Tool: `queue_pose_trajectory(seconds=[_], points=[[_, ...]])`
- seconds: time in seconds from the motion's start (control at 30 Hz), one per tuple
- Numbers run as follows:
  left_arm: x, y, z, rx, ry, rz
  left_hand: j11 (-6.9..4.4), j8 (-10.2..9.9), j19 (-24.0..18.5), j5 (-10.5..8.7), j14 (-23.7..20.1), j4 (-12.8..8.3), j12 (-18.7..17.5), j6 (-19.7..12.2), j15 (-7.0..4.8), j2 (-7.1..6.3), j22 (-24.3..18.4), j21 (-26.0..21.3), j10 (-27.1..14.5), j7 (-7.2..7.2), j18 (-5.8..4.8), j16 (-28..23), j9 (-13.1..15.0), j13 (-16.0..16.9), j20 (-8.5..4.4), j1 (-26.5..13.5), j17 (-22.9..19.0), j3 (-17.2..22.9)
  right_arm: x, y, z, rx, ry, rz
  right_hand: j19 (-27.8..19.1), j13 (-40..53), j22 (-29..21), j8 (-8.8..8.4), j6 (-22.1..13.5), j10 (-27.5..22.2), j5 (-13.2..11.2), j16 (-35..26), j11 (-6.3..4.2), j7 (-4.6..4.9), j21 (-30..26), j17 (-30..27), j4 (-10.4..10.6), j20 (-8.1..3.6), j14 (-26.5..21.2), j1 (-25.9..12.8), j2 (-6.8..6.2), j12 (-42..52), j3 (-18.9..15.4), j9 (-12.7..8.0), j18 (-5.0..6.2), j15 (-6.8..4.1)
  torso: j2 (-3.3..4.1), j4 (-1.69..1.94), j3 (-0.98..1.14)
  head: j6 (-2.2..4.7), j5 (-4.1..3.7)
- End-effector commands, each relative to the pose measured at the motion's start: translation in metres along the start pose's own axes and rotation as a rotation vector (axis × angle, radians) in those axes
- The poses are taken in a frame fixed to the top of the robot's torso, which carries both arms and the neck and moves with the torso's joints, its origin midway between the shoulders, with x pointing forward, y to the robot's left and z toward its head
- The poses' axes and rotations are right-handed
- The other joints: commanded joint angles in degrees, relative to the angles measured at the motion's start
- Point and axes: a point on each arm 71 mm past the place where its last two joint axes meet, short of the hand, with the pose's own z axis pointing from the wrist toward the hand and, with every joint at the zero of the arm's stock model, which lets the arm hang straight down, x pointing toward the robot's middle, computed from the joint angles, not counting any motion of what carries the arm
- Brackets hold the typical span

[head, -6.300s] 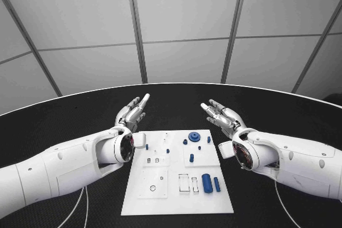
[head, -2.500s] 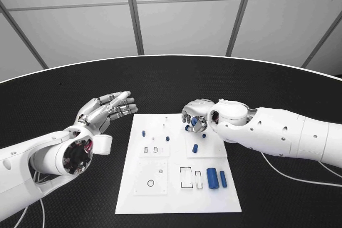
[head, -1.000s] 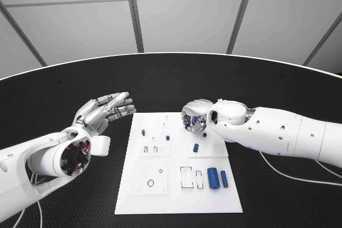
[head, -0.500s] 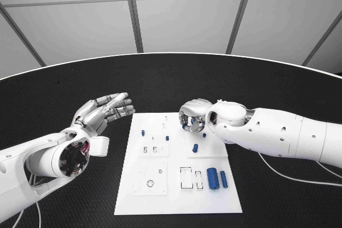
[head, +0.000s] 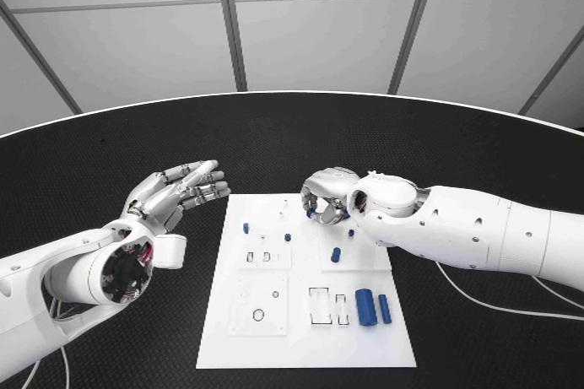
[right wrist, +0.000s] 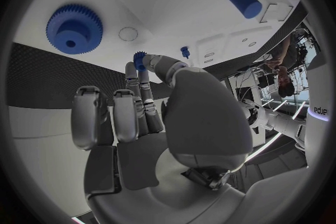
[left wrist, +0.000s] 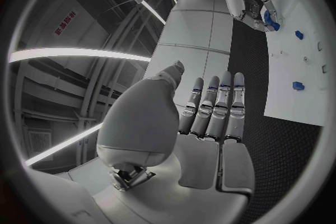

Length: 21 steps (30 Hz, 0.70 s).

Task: Assemble the parts on the task board

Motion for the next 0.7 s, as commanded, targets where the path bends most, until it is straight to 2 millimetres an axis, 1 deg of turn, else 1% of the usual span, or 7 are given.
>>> queue_pose_trajectory(seconds=[0.03,0.07,0.13,0.23,0.37,0.6,0.7], points=[[0.0,0.0,0.0,0.001,-0.001,0.0,0.36,-0.24,0.23,0.19,-0.53,-0.25,-0.17,-0.02,0.05,-0.08,-0.08,0.28,-0.13,4.45,1.06,-0.23,-0.09,-0.07,0.02,-0.07,-0.09,0.11,-0.002,0.002,0.004,-0.001,-0.023,-0.002,0.79,0.07,2.37,0.3,0.36,0.39,0.19,0.34,-0.18,-0.04,0.38,0.0,-0.4,-0.26,3.06,-0.24,-0.02,-0.14,-0.04,0.05,-0.77,-0.52,0.11,0.17,0.02,0.13,0.08],[0.0,0.0,0.0,0.001,-0.001,0.0,0.36,-0.24,0.23,0.19,-0.53,-0.25,-0.17,-0.02,0.05,-0.08,-0.08,0.28,-0.13,4.45,1.06,-0.23,-0.09,-0.07,0.02,-0.07,-0.09,0.11,-0.003,0.003,0.005,-0.001,-0.031,-0.002,0.82,0.07,2.46,0.3,0.38,0.4,0.22,0.38,-0.19,-0.05,0.44,0.06,-0.43,-0.26,3.07,-0.23,-0.02,-0.15,-0.03,0.07,-0.78,-0.53,0.1,0.14,0.03,0.13,0.11],[0.0,0.0,0.0,0.001,0.0,0.0,0.36,-0.24,0.23,0.19,-0.53,-0.25,-0.17,-0.02,0.05,-0.08,-0.08,0.28,-0.13,4.45,1.06,-0.23,-0.09,-0.07,0.02,-0.07,-0.09,0.11,-0.005,0.004,0.008,0.0,-0.05,-0.002,1.07,0.08,3.07,0.32,0.42,0.44,0.26,0.39,-0.19,-0.04,0.84,0.06,-0.46,-0.27,3.07,-0.23,0.0,-0.15,-0.01,0.1,-0.91,-0.53,0.1,0.2,0.01,0.18,0.15],[0.0,-0.001,0.0,0.001,0.001,0.0,0.37,-0.28,0.24,0.19,-0.55,-0.33,-0.28,-0.04,0.07,-0.07,-0.11,0.27,-0.2,4.45,1.07,-0.29,-0.1,-0.07,0.02,-0.01,-0.08,0.19,-0.008,0.005,0.011,0.003,-0.072,-0.001,1.15,0.11,3.31,0.36,0.5,0.55,0.33,0.39,-0.21,-0.04,1.0,0.04,-0.52,-0.27,3.07,-0.23,0.03,-0.15,0.02,0.17,-0.96,-0.55,0.2,0.39,-0.02,0.26,0.19],[0.0,-0.001,-0.001,0.001,0.001,0.0,0.37,-0.28,0.24,0.19,-0.55,-0.33,-0.28,-0.04,0.07,-0.07,-0.11,0.27,-0.2,4.45,1.07,-0.29,-0.1,-0.07,0.02,-0.01,-0.08,0.19,-0.011,0.006,0.015,0.003,-0.102,-0.015,1.18,0.11,3.4,0.36,0.51,0.57,0.34,0.44,-0.21,-0.05,1.06,0.12,-0.54,-0.27,3.09,-0.22,0.03,-0.15,0.02,0.18,-0.98,-0.55,0.43,0.64,-0.03,0.55,-0.05],[0.0,-0.002,0.0,0.003,0.003,0.0,0.37,-0.28,0.24,0.19,-0.55,-0.33,-0.28,-0.04,0.07,-0.07,-0.11,0.27,-0.2,4.45,1.07,-0.29,-0.1,-0.07,0.02,-0.01,-0.08,0.19,-0.014,0.008,0.021,-0.001,-0.125,-0.025,1.29,0.15,3.69,0.42,0.65,0.72,0.32,0.49,-0.24,-0.07,1.26,0.18,-0.61,-0.29,3.1,-0.27,0.04,-0.14,0.02,0.29,-1.04,-0.57,0.71,0.91,0.0,0.85,-0.21],[0.001,-0.002,0.0,0.003,0.005,0.0,0.37,-0.28,0.24,0.19,-0.55,-0.33,-0.28,-0.04,0.07,-0.07,-0.11,0.27,-0.2,4.45,1.07,-0.29,-0.1,-0.07,0.02,-0.01,-0.08,0.19,-0.014,0.008,0.023,-0.001,-0.127,-0.028,1.29,0.15,3.69,0.42,0.65,0.72,0.32,0.49,-0.24,-0.07,1.26,0.18,-0.61,-0.29,3.1,-0.27,0.04,-0.14,0.02,0.29,-1.04,-0.57,0.81,1.07,-0.03,0.92,-0.25]])
